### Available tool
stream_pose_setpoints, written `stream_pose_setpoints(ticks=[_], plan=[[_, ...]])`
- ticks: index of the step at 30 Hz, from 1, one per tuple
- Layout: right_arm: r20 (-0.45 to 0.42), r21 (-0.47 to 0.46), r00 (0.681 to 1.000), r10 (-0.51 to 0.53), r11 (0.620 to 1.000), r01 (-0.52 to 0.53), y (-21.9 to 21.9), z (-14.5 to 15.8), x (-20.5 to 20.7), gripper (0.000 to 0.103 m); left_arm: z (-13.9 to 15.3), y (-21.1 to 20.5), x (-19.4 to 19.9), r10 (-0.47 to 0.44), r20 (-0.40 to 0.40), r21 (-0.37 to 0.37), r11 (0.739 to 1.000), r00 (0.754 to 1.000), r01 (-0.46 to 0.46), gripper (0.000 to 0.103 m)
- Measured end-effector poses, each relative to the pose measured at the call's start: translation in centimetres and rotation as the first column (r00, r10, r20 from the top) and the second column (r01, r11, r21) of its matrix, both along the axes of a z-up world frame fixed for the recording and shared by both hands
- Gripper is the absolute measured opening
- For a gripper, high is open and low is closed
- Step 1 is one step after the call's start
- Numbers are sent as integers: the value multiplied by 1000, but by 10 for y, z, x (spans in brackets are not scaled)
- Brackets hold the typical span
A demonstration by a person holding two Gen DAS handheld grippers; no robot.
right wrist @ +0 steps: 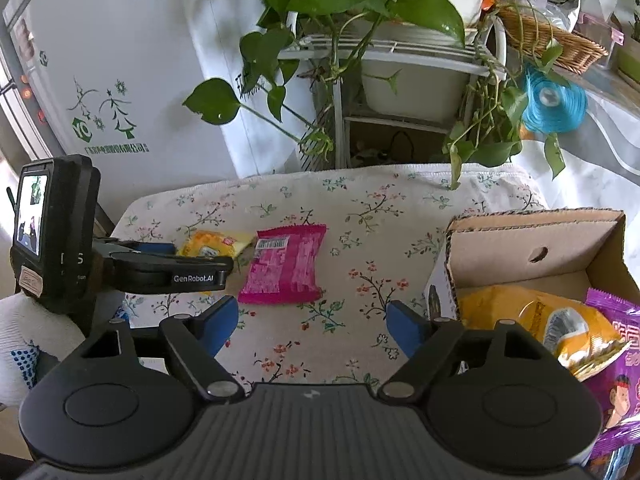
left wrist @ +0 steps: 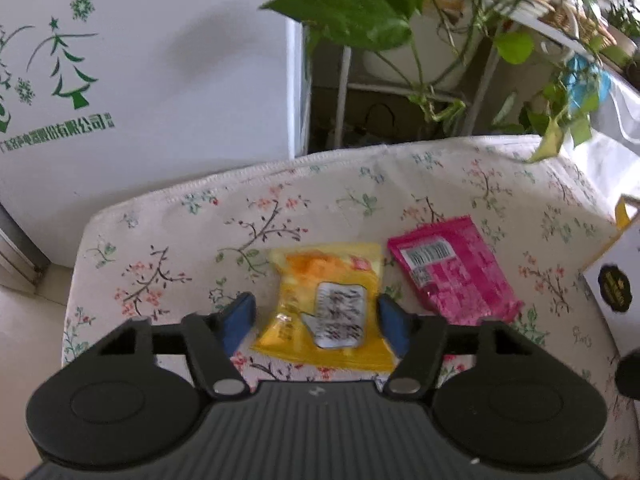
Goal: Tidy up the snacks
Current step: 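Grasp small yellow waffle pack with left tool while right tool grasps pink pack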
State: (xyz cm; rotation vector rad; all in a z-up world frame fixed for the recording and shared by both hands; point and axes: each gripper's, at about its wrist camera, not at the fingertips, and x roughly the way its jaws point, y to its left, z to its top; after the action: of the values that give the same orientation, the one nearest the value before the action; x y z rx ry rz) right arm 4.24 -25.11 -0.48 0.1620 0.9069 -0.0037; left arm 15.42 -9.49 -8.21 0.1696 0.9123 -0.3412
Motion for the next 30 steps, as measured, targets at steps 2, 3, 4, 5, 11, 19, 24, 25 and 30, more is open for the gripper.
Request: stream_pose_setpoints(ticks=[2, 3, 4, 5, 11, 19, 24, 25, 30], plan=[[-6, -6, 1000, 9, 1000, -9, 2, -3, 0, 86, 0, 1, -2, -22, 3, -1, 1000, 1000, 22, 55], [-8, -11, 1000, 14, 1000, -14, 3, -4, -1, 85, 2, 2, -2, -26, -3, -10, 1000, 1000, 26, 53], [-10, -14, 1000, 17, 1000, -17, 5, -5, -1, 84, 3, 5, -2, -21, -15, -23, 1000, 1000, 20, 52], [-12, -15, 1000, 19, 1000, -19, 5, -7, -2, 83, 5, 7, -2, -11, -25, -34, 999, 1000, 11, 51], [-4, -42, 1000, 2, 999, -2, 9, -19, -2, 79, 13, 22, -7, -1, -21, -33, 999, 1000, 0, 50], [-6, 3, 997, -81, 997, 81, 29, -41, 26, 79, 14, 46, -3, 54, -45, -36, 998, 998, -56, 50], [-4, -43, 996, -92, 995, 92, 47, -46, 53, 82, 13, 54, 0, 76, -63, -51, 996, 995, -80, 50], [-8, -56, 995, -102, 993, 101, 48, -47, 59, 82, 13, 55, 0, 76, -63, -48, 996, 995, -79, 50], [-40, -94, 990, -134, 987, 130, 52, -54, 79, 82, 12, 53, -2, 71, -81, -19, 997, 994, -72, 50]])
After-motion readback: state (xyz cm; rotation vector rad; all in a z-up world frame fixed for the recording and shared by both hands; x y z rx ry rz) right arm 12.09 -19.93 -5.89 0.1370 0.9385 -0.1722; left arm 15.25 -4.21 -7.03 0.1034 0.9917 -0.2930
